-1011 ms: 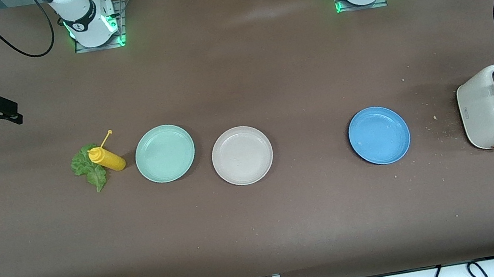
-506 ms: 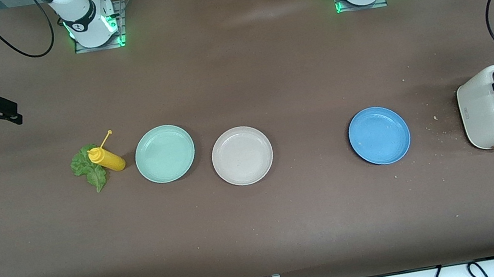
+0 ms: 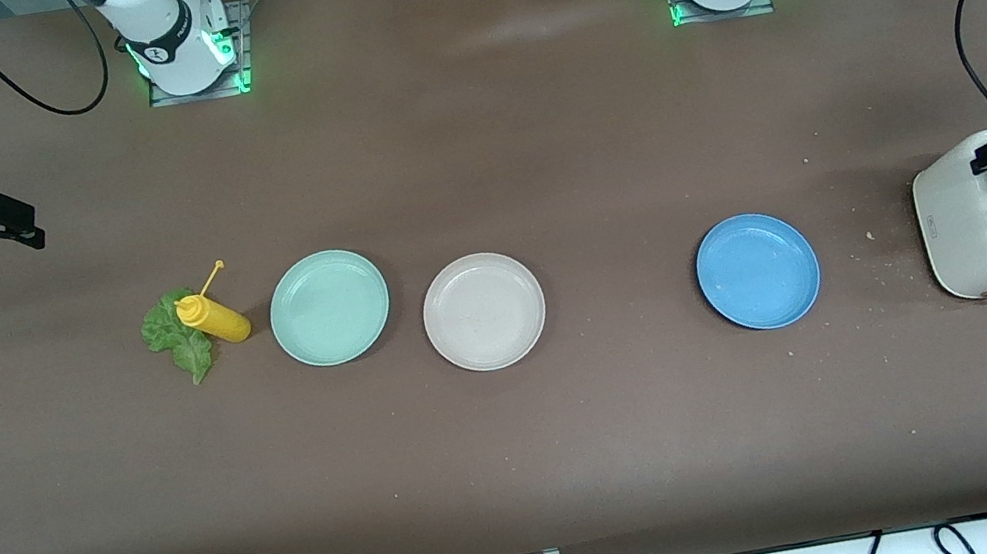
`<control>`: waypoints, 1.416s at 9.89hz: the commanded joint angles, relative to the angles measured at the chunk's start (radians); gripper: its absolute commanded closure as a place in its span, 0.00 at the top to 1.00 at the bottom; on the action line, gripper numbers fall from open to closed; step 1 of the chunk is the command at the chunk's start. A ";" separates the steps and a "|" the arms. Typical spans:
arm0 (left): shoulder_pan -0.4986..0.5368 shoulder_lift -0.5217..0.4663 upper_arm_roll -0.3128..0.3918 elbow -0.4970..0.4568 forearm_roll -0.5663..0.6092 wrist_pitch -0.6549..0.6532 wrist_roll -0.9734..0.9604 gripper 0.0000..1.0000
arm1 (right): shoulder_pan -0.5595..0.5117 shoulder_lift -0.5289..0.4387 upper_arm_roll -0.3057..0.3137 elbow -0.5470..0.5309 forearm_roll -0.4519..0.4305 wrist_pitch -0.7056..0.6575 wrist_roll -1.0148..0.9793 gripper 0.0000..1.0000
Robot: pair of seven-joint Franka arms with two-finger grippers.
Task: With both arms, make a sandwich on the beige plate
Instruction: 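Lower the left gripper onto a bread slice in the toaster and grasp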
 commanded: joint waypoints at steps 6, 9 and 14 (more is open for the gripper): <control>0.033 -0.046 -0.010 -0.038 0.077 0.017 0.082 0.00 | -0.001 -0.008 -0.003 0.006 0.016 -0.015 0.008 1.00; 0.033 -0.046 -0.013 -0.026 0.077 0.005 0.105 0.00 | -0.001 -0.008 -0.006 0.005 0.016 -0.015 0.008 1.00; 0.022 -0.052 -0.079 0.167 -0.004 -0.189 0.155 0.00 | -0.001 -0.008 -0.006 0.006 0.016 -0.015 0.008 1.00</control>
